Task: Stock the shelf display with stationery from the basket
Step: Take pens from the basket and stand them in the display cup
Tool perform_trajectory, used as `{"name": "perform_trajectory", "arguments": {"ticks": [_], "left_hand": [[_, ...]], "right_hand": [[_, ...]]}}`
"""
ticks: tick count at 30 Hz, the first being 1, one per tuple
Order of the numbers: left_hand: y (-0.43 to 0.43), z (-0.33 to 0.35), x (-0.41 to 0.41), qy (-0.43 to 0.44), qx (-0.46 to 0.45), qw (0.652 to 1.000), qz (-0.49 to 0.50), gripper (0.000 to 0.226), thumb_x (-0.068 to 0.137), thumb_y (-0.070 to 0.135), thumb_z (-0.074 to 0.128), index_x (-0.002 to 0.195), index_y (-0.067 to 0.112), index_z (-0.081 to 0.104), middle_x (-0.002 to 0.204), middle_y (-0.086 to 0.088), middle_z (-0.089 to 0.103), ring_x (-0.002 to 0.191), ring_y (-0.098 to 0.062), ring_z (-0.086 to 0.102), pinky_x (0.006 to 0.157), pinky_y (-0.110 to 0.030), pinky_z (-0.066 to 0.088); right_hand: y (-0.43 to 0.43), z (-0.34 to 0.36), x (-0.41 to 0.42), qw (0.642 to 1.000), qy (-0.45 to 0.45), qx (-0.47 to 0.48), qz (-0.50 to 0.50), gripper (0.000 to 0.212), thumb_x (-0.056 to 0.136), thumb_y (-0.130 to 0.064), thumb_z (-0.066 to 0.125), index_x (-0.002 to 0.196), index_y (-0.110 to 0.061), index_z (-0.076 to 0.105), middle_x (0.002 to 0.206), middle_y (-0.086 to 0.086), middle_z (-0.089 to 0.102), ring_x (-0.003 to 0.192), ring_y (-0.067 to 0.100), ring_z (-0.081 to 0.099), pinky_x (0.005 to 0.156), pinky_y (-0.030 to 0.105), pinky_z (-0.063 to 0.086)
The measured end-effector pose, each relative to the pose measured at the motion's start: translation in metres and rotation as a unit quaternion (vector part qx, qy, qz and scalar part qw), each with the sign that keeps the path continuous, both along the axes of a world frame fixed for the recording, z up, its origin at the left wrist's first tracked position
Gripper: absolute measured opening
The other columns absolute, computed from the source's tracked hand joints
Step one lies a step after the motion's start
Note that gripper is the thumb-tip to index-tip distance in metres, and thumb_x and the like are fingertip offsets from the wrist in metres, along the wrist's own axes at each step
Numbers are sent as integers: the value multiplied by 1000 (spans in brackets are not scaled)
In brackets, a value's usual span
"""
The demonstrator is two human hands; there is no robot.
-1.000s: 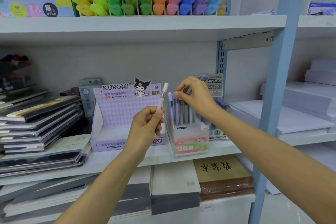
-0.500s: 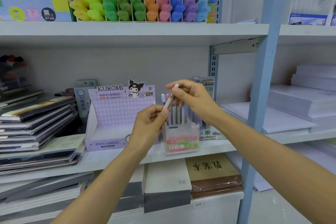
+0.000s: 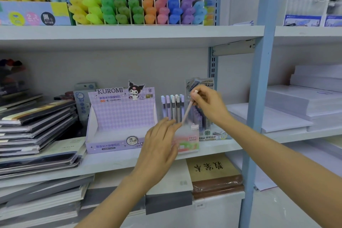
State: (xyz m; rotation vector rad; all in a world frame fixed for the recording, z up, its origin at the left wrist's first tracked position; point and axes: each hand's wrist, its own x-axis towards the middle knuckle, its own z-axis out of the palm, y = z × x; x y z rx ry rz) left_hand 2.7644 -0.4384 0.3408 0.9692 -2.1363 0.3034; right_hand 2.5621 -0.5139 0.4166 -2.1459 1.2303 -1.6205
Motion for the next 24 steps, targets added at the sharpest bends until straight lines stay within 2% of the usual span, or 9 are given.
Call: {"name": "perform_trajectory", "arguments": {"ticks": [5, 7, 11, 12, 15, 18, 21, 24], "left_hand": [[0, -3, 3, -15, 0, 1000, 7, 51, 96, 16, 51, 145, 19, 38, 150, 1, 38, 147, -12, 17, 117, -26, 12], [-1, -4, 4, -11, -1, 1000, 7, 51, 96, 16, 52, 146, 20, 37, 151, 2, 37, 147, -11, 15, 116, -23, 9], [-2, -7, 4, -7, -2, 1000, 7, 53, 96, 15, 52, 146, 22, 36, 151, 1, 36, 148, -11, 13, 114, -24, 10], [-2, -7, 4, -7, -1, 1000, 8, 54, 96, 15, 52, 146, 22, 36, 151, 1, 36, 148, -11, 13, 114, -24, 11], [-4, -8, 4, -10, -3, 1000, 13, 55, 95, 15, 53, 147, 22, 36, 151, 0, 36, 148, -12, 14, 114, -27, 14], [-5, -9, 4, -15, -9, 1000, 17, 55, 95, 16, 53, 147, 22, 35, 151, -1, 37, 148, -14, 15, 113, -28, 15], [-6, -10, 4, -20, -11, 1000, 18, 57, 96, 20, 53, 148, 23, 33, 153, 0, 34, 148, -12, 11, 113, -28, 15], [-3, -12, 4, -13, -8, 1000, 11, 59, 98, 24, 52, 151, 24, 26, 159, 2, 21, 148, -6, 3, 116, -30, 16]], "right_hand": [[-3, 5, 4, 994, 102, -25, -31, 13, 99, -15, 51, 89, -12, 60, 77, 6, 67, 74, 23, 65, 73, 36, 53], [-3, 9, 3, 991, 125, -23, -30, 14, 99, -16, 51, 88, -13, 59, 75, 2, 65, 73, 21, 63, 72, 33, 51], [-7, 8, 9, 993, 110, -24, -20, 3, 96, -14, 57, 99, -15, 58, 76, 0, 64, 68, 6, 58, 68, 19, 46], [-8, 7, 10, 995, 93, -26, -22, 8, 95, -14, 59, 102, -16, 55, 76, 2, 65, 69, 6, 59, 67, 18, 47], [-12, 3, 11, 996, 69, -35, -39, 9, 91, -14, 65, 95, -14, 56, 81, 4, 65, 74, 14, 60, 69, 24, 50], [-17, -2, 11, 990, 108, -33, -81, 5, 90, -19, 67, 90, -15, 63, 90, -1, 62, 81, 15, 58, 74, 29, 50], [-17, -4, 9, 985, 139, -20, -100, 14, 93, -23, 62, 103, -15, 68, 101, 1, 57, 87, 14, 55, 82, 29, 46], [-2, -4, 10, 987, 125, -20, -102, 25, 96, -25, 58, 118, -16, 64, 111, 3, 56, 94, 13, 55, 88, 28, 46]]}}
